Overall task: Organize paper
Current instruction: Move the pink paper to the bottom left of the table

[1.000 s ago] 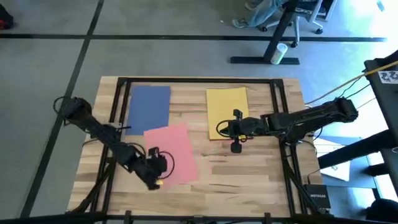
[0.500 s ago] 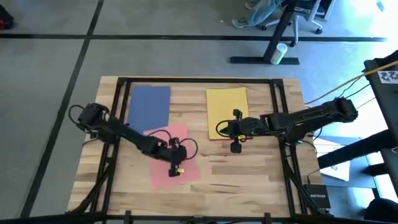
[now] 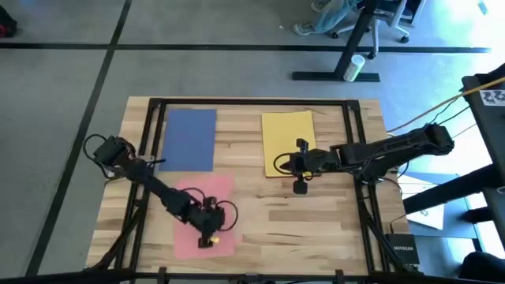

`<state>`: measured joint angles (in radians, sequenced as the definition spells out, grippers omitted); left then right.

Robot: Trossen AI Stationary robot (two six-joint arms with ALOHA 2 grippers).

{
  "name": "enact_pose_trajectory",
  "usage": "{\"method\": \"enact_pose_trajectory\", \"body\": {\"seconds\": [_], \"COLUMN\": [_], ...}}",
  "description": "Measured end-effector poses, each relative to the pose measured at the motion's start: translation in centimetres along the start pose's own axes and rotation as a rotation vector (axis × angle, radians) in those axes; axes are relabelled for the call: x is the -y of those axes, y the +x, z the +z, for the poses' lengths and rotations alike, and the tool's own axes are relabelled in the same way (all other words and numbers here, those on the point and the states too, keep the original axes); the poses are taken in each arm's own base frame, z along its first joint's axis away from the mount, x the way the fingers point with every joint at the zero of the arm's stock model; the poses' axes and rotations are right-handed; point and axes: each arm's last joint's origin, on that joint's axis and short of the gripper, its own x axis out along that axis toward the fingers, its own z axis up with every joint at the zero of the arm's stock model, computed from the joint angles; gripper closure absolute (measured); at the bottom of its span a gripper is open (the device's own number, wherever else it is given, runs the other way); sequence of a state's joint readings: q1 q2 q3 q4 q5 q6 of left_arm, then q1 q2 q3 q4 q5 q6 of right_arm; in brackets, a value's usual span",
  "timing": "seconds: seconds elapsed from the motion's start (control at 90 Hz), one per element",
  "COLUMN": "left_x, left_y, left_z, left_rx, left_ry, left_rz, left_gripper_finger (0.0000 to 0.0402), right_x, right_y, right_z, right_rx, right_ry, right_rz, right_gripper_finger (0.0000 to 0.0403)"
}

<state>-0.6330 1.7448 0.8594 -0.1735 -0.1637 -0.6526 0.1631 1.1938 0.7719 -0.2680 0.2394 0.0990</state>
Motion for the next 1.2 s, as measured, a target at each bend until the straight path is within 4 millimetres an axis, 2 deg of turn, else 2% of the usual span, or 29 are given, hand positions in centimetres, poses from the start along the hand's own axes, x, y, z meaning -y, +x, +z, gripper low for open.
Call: {"method": "enact_pose_trajectory", "body": {"seconds": [0.222, 0.578, 0.744, 0.933, 1.2], "left_x": [1.4, 0.9, 1.2, 1.3, 2.1], "left_y": [-0.4, -3.2, -3.5, -3.7, -3.6], "left_z": [-1.6, -3.3, -3.6, -3.4, -1.4], "left_rx": [-0.043, -0.153, -0.145, -0.122, 0.041], "left_ry": [0.020, 0.033, 0.033, 0.030, 0.100], "left_rz": [-0.004, 0.111, 0.106, 0.100, 0.006], "left_gripper_finger": [0.0402, 0.0402, 0.0402, 0.0402, 0.0402], "right_x": [0.0, 0.0, 0.0, 0.0, 0.0], "right_y": [0.0, 0.0, 0.0, 0.0, 0.0], "right_z": [-0.1, -0.2, -0.2, -0.2, -0.2], "right_rx": [-0.014, -0.021, -0.020, -0.020, -0.021], "right_ry": [-0.003, 0.001, 0.002, 0.009, 0.023], "right_rz": [-0.001, -0.002, -0.002, 0.002, 0.007], "right_gripper_finger": [0.0403, 0.0403, 0.0403, 0.0403, 0.0403]}}
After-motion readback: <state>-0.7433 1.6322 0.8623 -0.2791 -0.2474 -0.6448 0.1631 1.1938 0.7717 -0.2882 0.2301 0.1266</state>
